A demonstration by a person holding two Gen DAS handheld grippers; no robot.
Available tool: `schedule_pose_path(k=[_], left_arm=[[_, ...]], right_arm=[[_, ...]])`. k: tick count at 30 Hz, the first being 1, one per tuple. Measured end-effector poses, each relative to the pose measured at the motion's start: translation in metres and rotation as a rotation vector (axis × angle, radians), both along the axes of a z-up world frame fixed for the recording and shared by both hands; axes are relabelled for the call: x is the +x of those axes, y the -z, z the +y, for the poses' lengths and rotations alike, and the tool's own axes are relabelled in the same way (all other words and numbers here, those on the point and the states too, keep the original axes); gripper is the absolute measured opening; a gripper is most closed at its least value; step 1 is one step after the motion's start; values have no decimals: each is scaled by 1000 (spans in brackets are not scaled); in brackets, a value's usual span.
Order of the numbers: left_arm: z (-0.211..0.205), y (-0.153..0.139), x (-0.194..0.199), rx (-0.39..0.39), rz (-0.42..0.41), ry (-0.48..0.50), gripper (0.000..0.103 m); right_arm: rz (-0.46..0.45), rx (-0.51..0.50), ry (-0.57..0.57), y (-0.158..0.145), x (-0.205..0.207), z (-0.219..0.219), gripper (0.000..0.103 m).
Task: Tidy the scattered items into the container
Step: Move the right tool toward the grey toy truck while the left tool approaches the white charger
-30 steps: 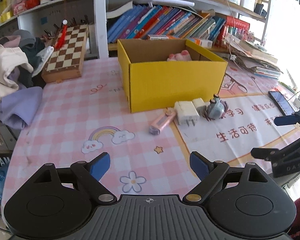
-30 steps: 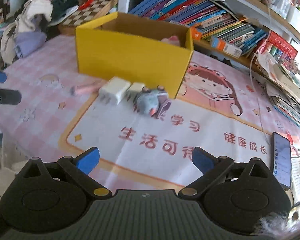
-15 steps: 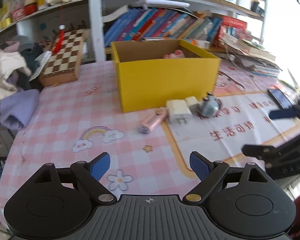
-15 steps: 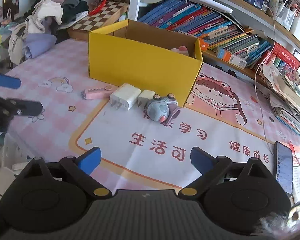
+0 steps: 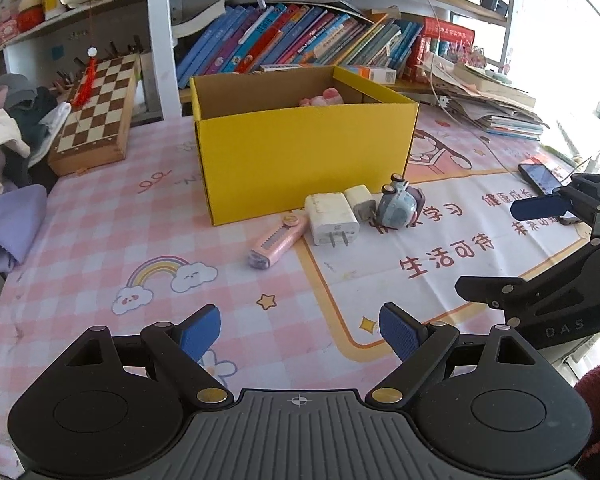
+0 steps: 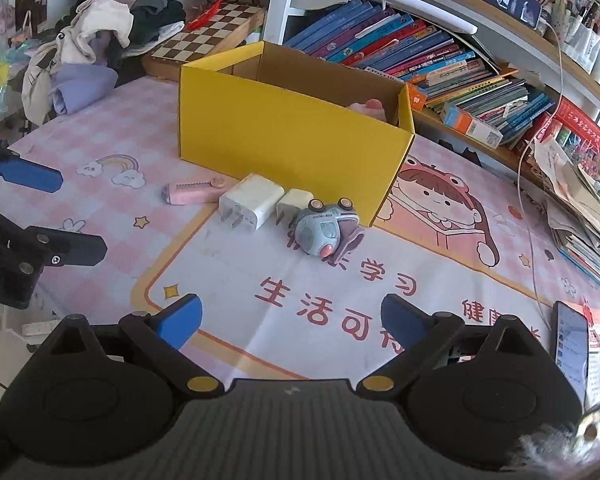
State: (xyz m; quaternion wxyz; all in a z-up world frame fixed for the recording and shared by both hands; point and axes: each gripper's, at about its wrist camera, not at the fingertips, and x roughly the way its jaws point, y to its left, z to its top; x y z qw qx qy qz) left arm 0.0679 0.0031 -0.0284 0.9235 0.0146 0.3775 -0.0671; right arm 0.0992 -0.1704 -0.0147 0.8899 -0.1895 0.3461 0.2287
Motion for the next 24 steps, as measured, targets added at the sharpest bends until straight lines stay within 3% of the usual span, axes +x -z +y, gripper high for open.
schedule_pose_path(k=[6, 10, 24], left_arm=[[0, 2, 9, -13, 5, -6, 89], [0, 4, 15, -19, 7, -8, 89], [0, 8, 39, -33, 27, -24, 89]], right_arm=[[19, 8, 15, 2, 13, -3, 97], [29, 10, 18, 2, 21, -4, 84], [54, 7, 11, 6, 48, -2, 83]])
